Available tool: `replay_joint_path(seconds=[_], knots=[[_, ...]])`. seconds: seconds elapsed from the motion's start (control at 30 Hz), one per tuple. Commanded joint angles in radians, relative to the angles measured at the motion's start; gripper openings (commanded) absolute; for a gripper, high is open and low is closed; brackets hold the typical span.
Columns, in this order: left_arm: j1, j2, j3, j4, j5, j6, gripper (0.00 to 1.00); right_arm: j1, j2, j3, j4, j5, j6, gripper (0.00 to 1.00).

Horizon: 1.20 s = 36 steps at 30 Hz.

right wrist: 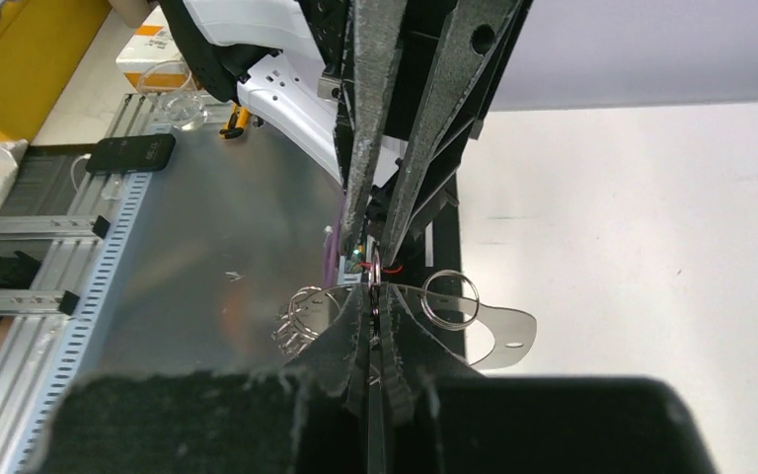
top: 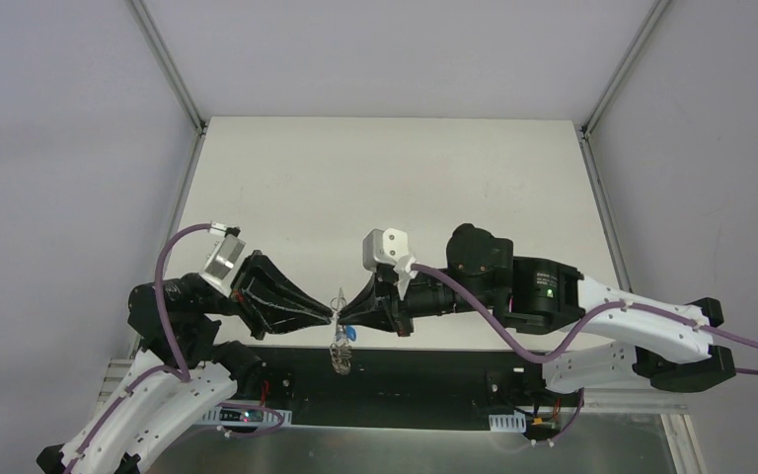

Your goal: Put the keys on the keyring

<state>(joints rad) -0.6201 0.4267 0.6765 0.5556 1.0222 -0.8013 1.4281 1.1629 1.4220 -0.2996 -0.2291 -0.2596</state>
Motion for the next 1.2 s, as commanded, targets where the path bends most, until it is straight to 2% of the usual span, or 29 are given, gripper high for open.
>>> replay_joint_path(seconds=[0.0,0.17,0.3,0.57,0.73,1.17], knots=[[0.006,0.0,0.097,-0.124,0.133,0.024,0.15,-0.025,-0.004,0.098,-0.09,0.088,0.122,0.0],[0.006,-0.012,0.163,-0.406,0.165,0.14,0.26,-0.097,0.017,0.161,-0.243,0.003,0.282,0.0],[0.006,-0.005,0.183,-0.522,0.157,0.17,0.27,-0.15,0.039,0.185,-0.341,-0.073,0.364,0.0],[0.006,0.044,0.172,-0.552,0.139,0.15,0.26,-0.173,0.077,0.145,-0.392,-0.285,0.418,0.0],[0.006,0.085,0.17,-0.592,0.139,0.16,0.26,-0.173,0.107,0.131,-0.396,-0.363,0.419,0.0],[0.007,0.111,0.154,-0.611,0.142,0.15,0.26,-0.187,0.205,0.162,-0.353,-0.441,0.414,0.0]])
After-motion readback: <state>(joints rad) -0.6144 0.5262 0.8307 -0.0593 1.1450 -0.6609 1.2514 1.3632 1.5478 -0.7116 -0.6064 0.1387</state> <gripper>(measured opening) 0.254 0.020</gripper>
